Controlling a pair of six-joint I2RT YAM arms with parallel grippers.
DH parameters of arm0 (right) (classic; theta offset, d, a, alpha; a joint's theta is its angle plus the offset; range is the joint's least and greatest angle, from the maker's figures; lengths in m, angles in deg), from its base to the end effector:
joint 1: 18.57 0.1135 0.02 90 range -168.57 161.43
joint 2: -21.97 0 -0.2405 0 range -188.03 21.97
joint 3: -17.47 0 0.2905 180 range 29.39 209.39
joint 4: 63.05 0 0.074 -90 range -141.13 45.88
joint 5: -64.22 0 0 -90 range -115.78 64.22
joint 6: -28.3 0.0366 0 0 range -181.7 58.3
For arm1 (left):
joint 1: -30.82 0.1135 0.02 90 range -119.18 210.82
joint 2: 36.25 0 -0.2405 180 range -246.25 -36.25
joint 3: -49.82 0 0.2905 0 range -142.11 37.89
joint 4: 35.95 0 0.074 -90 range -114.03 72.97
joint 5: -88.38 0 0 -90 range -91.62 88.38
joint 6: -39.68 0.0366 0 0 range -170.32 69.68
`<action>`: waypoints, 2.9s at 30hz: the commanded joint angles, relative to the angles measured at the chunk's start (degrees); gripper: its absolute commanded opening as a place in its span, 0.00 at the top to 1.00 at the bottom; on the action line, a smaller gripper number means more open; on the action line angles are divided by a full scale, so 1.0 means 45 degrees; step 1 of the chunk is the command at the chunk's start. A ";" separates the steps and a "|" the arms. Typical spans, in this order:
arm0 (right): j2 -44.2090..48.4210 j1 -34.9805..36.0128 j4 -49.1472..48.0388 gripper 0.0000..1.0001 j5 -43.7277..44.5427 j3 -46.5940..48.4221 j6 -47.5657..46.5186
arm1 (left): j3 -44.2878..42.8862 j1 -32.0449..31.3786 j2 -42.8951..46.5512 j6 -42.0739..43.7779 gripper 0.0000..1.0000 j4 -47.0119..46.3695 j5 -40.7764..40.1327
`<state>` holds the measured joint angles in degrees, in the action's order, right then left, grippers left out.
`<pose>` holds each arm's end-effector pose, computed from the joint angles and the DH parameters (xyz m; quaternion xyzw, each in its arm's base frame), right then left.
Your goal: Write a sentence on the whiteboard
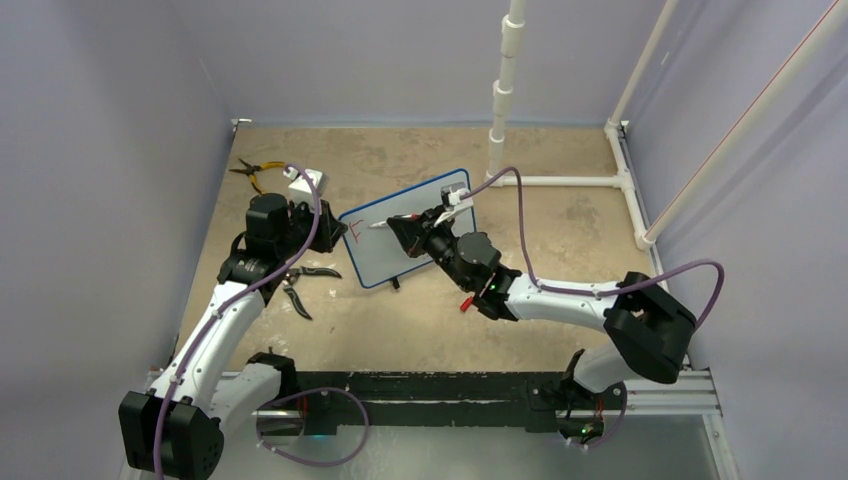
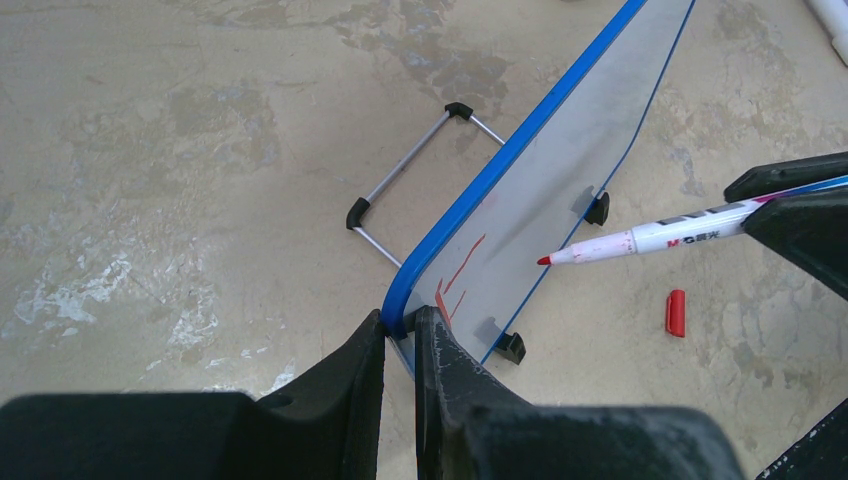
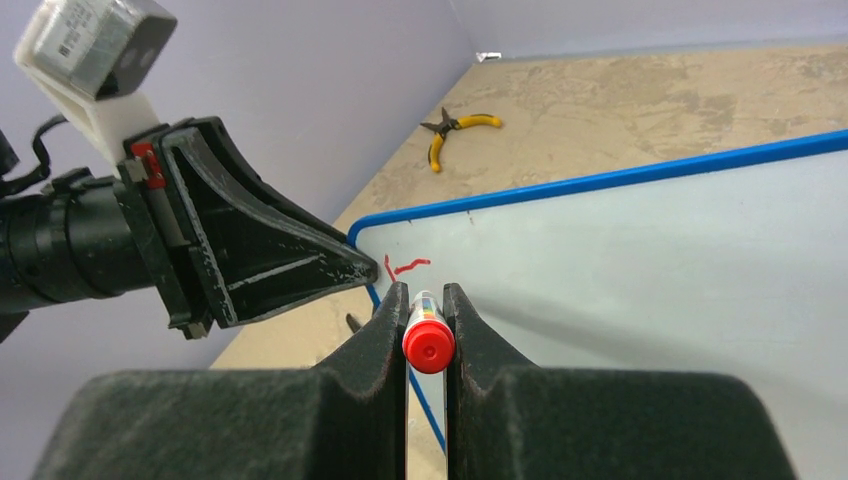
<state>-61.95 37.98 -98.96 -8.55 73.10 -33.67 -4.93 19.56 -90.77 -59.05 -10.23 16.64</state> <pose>0.2066 0.2930 0.2294 -0.0511 0.6588 0.4277 0.6168 0.2617 -0.0638 0.2637 0.1031 0.8329 -0.2236 0.4956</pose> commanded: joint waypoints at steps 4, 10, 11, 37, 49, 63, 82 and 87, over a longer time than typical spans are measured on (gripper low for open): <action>-0.0414 -0.0087 -0.0420 1.00 -0.0209 0.0306 0.0000 | -0.0014 0.0082 -0.0077 0.0357 1.00 -0.0225 0.0021; -0.0553 -0.0145 -0.0450 1.00 -0.0002 0.0391 0.0109 | -0.0016 0.0081 -0.0091 0.0351 1.00 -0.0235 0.0050; -0.0592 -0.0160 -0.0445 1.00 -0.0004 0.0433 0.0103 | -0.0024 0.0074 -0.0113 0.0357 1.00 -0.0250 0.0059; -0.1498 -0.0321 -0.0662 1.00 -0.0369 0.1147 0.0037 | -0.0034 0.0067 -0.0131 0.0376 1.00 -0.0255 0.0119; -0.1482 -0.0302 -0.0713 1.00 -0.0294 0.0412 0.0092 | -0.0053 0.0082 -0.0179 0.0367 1.00 -0.0264 0.0153; -0.1161 -0.0302 -0.0674 1.00 0.0052 -0.0063 0.0226 | -0.0053 0.0082 -0.0247 0.0358 1.00 -0.0291 0.0170; -0.0975 -0.0300 -0.0567 1.00 0.0445 0.0567 -0.0008 | -0.0054 0.0082 -0.0209 0.0358 1.00 -0.0298 0.0206; -0.1038 -0.0302 -0.0628 1.00 0.0386 0.0210 0.0044 | -0.0053 0.0082 -0.0208 0.0358 1.00 -0.0309 0.0208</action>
<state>-67.74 36.89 -100.88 -8.64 73.42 -32.38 -4.93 19.82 -91.43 -58.64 -10.78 16.73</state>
